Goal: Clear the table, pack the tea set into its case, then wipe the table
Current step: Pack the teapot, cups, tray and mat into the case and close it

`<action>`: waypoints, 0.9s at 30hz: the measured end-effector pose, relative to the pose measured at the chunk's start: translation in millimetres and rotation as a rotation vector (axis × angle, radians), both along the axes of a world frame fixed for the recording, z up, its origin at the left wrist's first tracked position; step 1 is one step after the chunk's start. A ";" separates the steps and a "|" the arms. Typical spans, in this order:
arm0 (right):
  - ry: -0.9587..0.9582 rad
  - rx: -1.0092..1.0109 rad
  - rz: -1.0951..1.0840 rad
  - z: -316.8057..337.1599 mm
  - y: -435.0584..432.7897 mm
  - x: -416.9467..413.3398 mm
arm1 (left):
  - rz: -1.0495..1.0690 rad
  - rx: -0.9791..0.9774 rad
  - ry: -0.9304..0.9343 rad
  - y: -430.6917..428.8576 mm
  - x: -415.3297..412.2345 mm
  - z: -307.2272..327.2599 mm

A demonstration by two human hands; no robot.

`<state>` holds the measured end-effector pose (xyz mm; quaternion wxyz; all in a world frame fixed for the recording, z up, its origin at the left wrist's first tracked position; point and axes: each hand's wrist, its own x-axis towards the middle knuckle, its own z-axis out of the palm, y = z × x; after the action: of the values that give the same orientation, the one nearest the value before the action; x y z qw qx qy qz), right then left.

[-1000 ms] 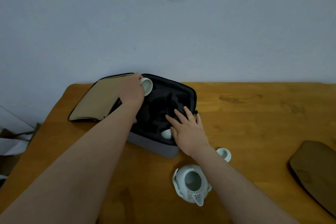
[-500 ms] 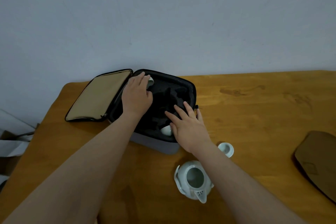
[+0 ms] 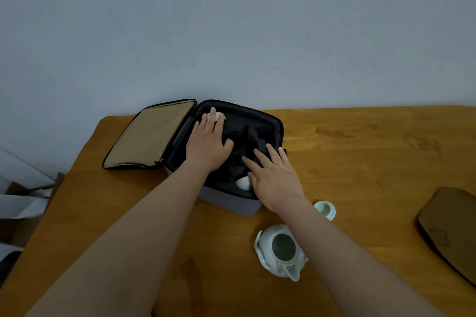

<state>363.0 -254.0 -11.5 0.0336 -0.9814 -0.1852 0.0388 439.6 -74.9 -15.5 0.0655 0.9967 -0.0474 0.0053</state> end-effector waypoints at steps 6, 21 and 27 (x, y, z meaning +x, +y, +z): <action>0.008 -0.012 -0.012 -0.1 1.4 0.4 | -0.017 0.058 0.076 6.3 7.3 3.7; -0.016 0.011 -0.040 -6.9 1.9 1.2 | -0.053 0.085 0.220 9.0 23.9 6.1; -0.009 0.022 -0.044 -5.9 3.4 0.2 | 0.002 -0.091 0.286 6.0 -9.5 8.9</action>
<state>363.2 -250.6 -17.3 0.0442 -0.9849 -0.1641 0.0318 430.0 -68.8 -6.6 0.1169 0.9833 -0.0363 -0.1344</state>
